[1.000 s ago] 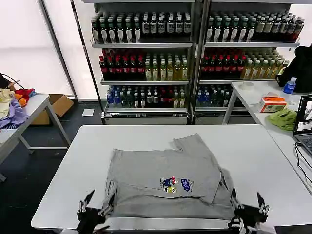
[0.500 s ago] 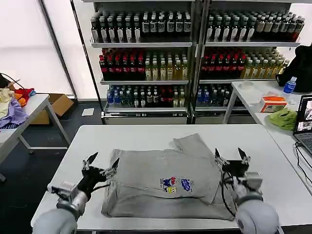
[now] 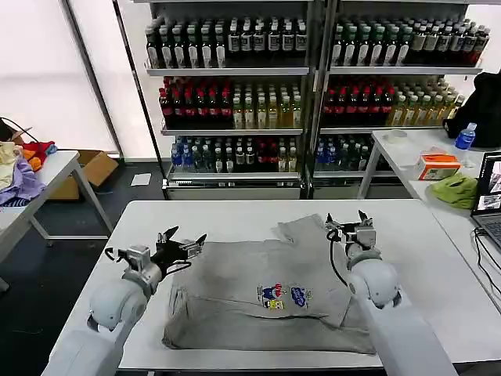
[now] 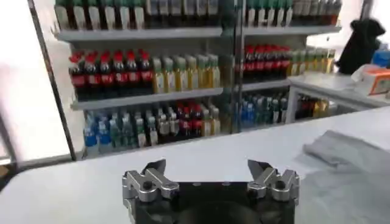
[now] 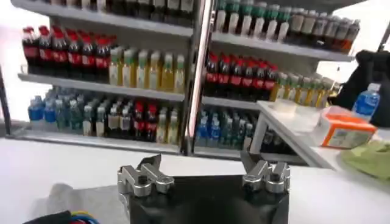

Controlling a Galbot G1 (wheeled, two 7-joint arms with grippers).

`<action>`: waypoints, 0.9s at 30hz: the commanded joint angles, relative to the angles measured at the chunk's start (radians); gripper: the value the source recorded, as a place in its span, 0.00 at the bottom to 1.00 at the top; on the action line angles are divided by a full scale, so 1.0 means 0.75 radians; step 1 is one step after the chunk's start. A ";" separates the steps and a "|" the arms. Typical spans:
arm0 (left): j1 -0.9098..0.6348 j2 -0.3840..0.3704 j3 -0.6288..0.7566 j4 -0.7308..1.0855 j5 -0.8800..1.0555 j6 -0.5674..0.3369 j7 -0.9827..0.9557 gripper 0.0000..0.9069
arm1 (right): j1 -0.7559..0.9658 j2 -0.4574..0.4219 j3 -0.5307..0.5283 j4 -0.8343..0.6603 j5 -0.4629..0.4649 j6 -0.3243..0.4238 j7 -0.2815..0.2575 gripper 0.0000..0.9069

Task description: Fold and organize the clothes.

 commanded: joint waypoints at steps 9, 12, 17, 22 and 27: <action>-0.240 -0.033 0.117 0.389 0.024 0.089 -0.033 1.00 | 0.225 0.159 -0.088 -0.371 -0.078 0.006 -0.030 1.00; -0.253 -0.041 0.118 0.419 0.025 0.088 -0.030 1.00 | 0.244 0.176 -0.083 -0.437 -0.082 0.018 -0.040 1.00; -0.266 -0.049 0.123 0.463 0.032 0.079 -0.027 1.00 | 0.248 0.210 -0.072 -0.481 -0.096 0.022 -0.049 1.00; -0.280 -0.068 0.127 0.512 0.043 0.072 -0.025 1.00 | 0.294 0.236 -0.073 -0.558 -0.098 0.030 -0.057 1.00; -0.279 -0.067 0.127 0.531 0.045 0.068 -0.023 1.00 | 0.323 0.250 -0.066 -0.624 -0.100 0.049 -0.073 1.00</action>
